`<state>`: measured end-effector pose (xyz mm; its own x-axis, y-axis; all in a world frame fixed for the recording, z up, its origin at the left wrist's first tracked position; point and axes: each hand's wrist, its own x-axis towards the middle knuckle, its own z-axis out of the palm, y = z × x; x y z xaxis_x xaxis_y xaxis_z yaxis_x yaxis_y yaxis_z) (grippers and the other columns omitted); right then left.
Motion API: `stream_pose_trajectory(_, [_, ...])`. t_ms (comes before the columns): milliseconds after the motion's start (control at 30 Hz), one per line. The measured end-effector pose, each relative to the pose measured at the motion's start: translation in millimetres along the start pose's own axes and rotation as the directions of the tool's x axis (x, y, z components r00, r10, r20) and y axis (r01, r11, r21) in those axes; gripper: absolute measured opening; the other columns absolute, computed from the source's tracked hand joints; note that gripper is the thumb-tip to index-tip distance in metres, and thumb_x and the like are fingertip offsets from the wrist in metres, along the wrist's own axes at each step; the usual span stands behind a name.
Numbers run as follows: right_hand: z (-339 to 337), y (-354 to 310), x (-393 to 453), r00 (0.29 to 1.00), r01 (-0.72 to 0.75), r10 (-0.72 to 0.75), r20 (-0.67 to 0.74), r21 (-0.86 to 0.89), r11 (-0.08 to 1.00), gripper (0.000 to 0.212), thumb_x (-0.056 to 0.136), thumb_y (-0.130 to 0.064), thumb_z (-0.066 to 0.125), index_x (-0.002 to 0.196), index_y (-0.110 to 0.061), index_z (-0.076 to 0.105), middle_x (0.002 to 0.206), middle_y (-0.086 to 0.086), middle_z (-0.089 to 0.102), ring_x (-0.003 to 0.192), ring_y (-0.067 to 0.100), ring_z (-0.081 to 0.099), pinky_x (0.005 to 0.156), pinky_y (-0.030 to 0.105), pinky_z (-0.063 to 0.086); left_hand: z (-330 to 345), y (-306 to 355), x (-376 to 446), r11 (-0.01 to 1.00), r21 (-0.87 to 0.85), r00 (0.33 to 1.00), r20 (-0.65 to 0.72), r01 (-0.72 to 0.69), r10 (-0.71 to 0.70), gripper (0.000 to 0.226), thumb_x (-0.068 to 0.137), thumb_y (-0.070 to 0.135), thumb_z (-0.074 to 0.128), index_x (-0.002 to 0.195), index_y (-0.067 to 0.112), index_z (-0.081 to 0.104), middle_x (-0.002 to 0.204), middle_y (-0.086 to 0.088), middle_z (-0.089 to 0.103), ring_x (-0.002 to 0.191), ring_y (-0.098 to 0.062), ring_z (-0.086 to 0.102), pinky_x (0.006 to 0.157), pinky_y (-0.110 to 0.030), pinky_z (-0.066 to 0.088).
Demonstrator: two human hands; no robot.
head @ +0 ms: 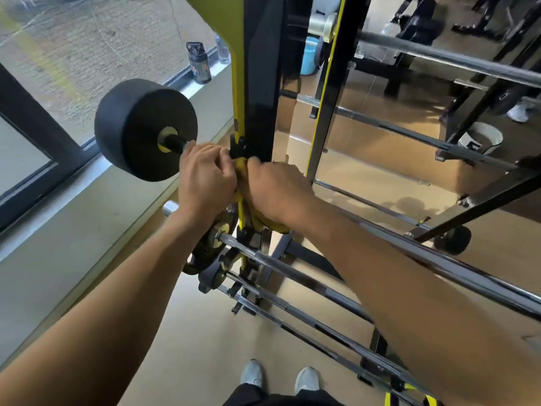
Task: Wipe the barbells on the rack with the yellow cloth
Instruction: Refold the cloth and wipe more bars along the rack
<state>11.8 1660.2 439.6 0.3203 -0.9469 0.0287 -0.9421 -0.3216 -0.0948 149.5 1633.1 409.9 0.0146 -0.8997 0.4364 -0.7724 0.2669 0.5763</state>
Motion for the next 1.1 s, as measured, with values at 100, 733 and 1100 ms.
stream_pose_trajectory(100, [-10.1,28.8,-36.9,0.998,-0.03,0.027,0.061,0.042,0.999,0.034,0.102,-0.047,0.039,0.112,-0.015,0.047,0.098,0.007,0.064,0.085,0.03,0.063,0.065,0.036,0.039,-2.1,5.1,-2.0,1.0,0.023,1.0,0.023,-0.011,0.011,0.034,0.096,0.02,0.042,0.081,0.011,0.071,0.089,-0.002,0.071,0.087,-0.015,0.06,0.114,-0.045,0.03])
stream_pose_trajectory(733, [7.1,-4.3,-17.9,0.985,-0.081,0.075,-0.157,-0.033,0.996,0.024,0.102,-0.02,0.037,0.121,-0.012,0.049,0.103,0.009,0.064,0.084,0.027,0.065,0.059,0.036,0.036,-5.6,11.0,-3.5,0.999,0.043,1.0,-0.006,-0.003,0.003,0.03,0.094,0.012,0.047,0.074,0.008,0.068,0.085,-0.007,0.069,0.081,-0.005,0.046,0.112,-0.038,0.028])
stream_pose_trajectory(1100, [-3.1,1.5,-33.1,0.988,-0.154,0.154,-0.003,-0.104,0.983,0.024,0.103,-0.024,0.044,0.119,-0.011,0.056,0.1,0.005,0.066,0.078,0.024,0.061,0.068,0.034,0.042,1.5,15.8,-9.8,1.0,0.003,0.999,-0.042,0.012,-0.012,0.035,0.093,0.015,0.044,0.077,0.004,0.074,0.088,-0.009,0.073,0.08,-0.009,0.05,0.106,-0.051,0.038])
